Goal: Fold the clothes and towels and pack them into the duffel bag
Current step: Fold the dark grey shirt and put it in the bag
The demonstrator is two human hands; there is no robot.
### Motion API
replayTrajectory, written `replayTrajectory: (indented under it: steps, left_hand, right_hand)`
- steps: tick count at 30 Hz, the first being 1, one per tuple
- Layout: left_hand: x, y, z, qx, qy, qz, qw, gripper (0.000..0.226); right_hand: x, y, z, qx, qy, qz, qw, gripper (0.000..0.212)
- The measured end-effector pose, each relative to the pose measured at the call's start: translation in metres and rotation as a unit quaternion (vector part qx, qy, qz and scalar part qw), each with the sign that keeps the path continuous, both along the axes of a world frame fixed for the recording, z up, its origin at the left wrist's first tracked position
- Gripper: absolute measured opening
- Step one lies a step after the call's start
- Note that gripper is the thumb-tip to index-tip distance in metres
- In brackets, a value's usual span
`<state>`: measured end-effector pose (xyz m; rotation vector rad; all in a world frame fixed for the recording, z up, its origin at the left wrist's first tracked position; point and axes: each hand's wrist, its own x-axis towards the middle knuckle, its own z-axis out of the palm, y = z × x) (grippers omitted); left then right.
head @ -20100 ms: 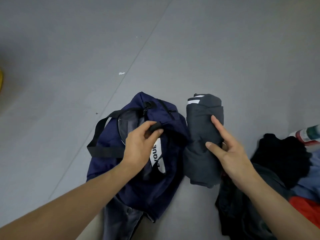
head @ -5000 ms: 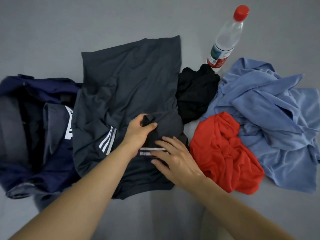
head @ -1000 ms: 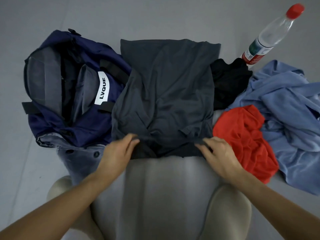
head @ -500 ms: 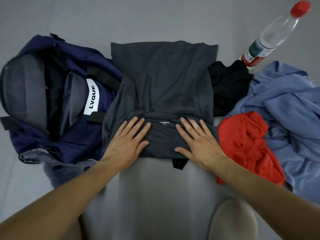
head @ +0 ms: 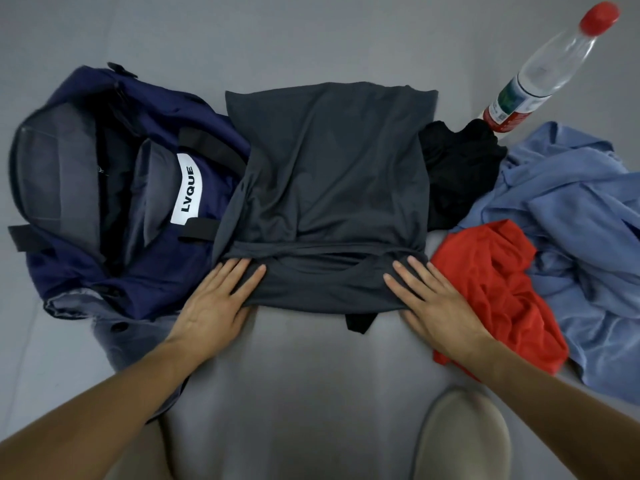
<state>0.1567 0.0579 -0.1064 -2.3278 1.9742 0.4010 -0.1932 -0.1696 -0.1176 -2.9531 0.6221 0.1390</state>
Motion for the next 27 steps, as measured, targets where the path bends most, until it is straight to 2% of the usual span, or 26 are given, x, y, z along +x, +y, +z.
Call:
replayTrajectory:
  steps: [2,6,9,14,19,21,23,25,27]
  left_hand:
    - [0.0,-0.001,0.004,0.004,0.004,0.004,1.0,0.063]
    - [0.003,0.023,0.023,0.033,0.004,-0.088,0.996,0.059]
    - [0.009,0.016,0.049,-0.037,0.034,-0.081,0.995,0.056]
    - [0.035,-0.049,0.061,-0.126,-0.038,-0.006,0.991,0.042]
    - [0.051,-0.109,0.042,-0.151,-0.106,0.065,0.981,0.043]
    - [0.042,-0.12,0.035,-0.172,-0.1,0.072,0.977,0.045]
    - [0.023,-0.125,0.034,-0.188,-0.081,0.018,0.979,0.046]
    - [0.005,-0.121,0.027,-0.149,-0.052,-0.026,0.987,0.054]
    - [0.004,-0.106,0.014,-0.07,-0.027,-0.015,0.997,0.068]
  right_hand:
    - [0.003,-0.003,0.007,0.015,0.008,-0.007,1.0,0.055]
    - [-0.008,0.002,0.029,0.106,-0.011,-0.002,0.994,0.05]
    - [-0.007,-0.001,0.05,0.137,-0.07,-0.051,0.987,0.046]
    - [0.03,-0.038,0.065,0.076,-0.167,-0.092,0.979,0.038]
    - [0.073,-0.083,0.049,-0.021,-0.194,-0.129,0.972,0.032]
    - [0.084,-0.087,0.042,-0.056,-0.178,-0.119,0.975,0.041]
    - [0.09,-0.079,0.039,-0.064,-0.164,-0.082,0.981,0.049]
    - [0.087,-0.067,0.032,-0.041,-0.124,-0.055,0.99,0.059]
    - [0.077,-0.06,0.021,0.013,-0.031,-0.059,0.998,0.08]
